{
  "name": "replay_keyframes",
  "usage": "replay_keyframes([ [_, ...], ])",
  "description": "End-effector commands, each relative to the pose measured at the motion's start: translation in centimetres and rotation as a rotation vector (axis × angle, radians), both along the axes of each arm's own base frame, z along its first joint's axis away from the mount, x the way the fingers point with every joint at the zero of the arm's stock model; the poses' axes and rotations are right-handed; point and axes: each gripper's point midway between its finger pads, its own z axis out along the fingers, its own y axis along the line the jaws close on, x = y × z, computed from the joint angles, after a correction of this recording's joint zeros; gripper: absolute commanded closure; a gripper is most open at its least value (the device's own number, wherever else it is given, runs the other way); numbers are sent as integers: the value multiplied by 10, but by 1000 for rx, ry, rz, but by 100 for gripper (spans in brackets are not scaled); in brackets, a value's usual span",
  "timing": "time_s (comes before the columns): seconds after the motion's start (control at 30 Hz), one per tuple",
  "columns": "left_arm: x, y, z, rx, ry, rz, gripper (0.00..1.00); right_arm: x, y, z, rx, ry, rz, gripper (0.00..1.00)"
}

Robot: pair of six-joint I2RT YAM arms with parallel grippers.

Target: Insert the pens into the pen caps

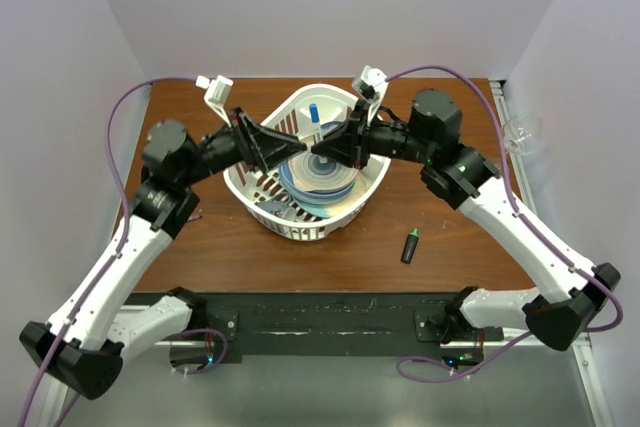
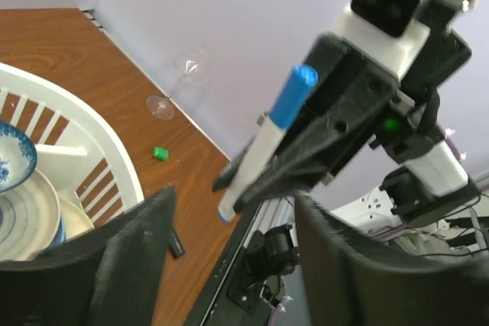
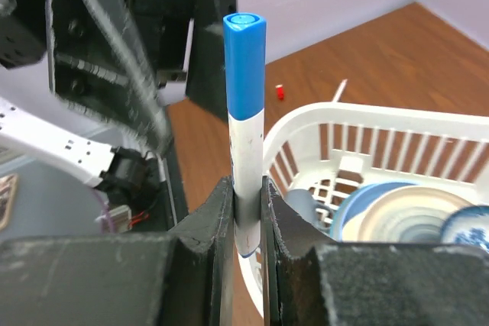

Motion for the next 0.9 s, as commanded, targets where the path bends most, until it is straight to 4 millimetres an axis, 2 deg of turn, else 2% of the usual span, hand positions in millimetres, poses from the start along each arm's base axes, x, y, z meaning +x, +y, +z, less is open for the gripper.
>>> replay_keyframes([
  [0.0, 0, 1, 50, 25, -121, -17, 25, 4, -23, -9, -74, 9, -130, 100],
  [0.03, 1, 1, 53, 38, -136, -17, 21, 3, -33, -10, -85, 16, -172, 100],
  [0.07, 6, 2, 53, 69, -169, 2, 16, 13, -45, -14, -113, 22, -270, 100],
  [0.1, 10, 4, 49, 102, -153, 18, 15, 16, -59, -29, -171, 66, -342, 100],
  [0.13, 13, 7, 45, 129, -157, 39, 12, 19, -71, -31, -193, 79, -407, 100],
  [0.17, 23, 13, 38, 175, -176, 98, 11, 31, -91, -38, -236, 88, -529, 100],
  [0.2, 25, 18, 25, 215, -150, 129, 10, 31, -102, -50, -285, 119, -570, 100],
  [0.27, 37, 34, 9, 279, -158, 238, 5, 40, -126, -61, -331, 144, -661, 100],
  [0.3, 37, 41, -7, 310, -139, 272, 4, 44, -141, -69, -375, 161, -726, 100],
  [0.37, 46, 59, -22, 361, -133, 383, 0, 53, -164, -78, -421, 181, -823, 100],
  [0.4, 45, 66, -37, 388, -124, 409, 0, 55, -174, -83, -448, 194, -861, 100],
  [0.47, 48, 77, -53, 449, -140, 454, 0, 62, -190, -104, -501, 244, -916, 100],
  [0.5, 47, 82, -68, 484, -117, 470, 0, 66, -200, -113, -531, 263, -964, 100],
  [0.6, 50, 103, -87, 550, -103, 563, 0, 73, -225, -147, -593, 357, -1035, 100],
  [0.67, 50, 119, -89, 574, -123, 644, 0, 75, -239, -169, -610, 414, -1055, 100],
  [0.8, 39, 148, -92, 524, -181, 791, 0, 90, -260, -209, -658, 479, -1107, 100],
  [0.83, 37, 152, -93, 516, -186, 812, 0, 94, -264, -231, -708, 527, -1101, 99],
  [0.87, 36, 158, -95, 517, -188, 846, 0, 99, -271, -237, -717, 546, -1117, 98],
])
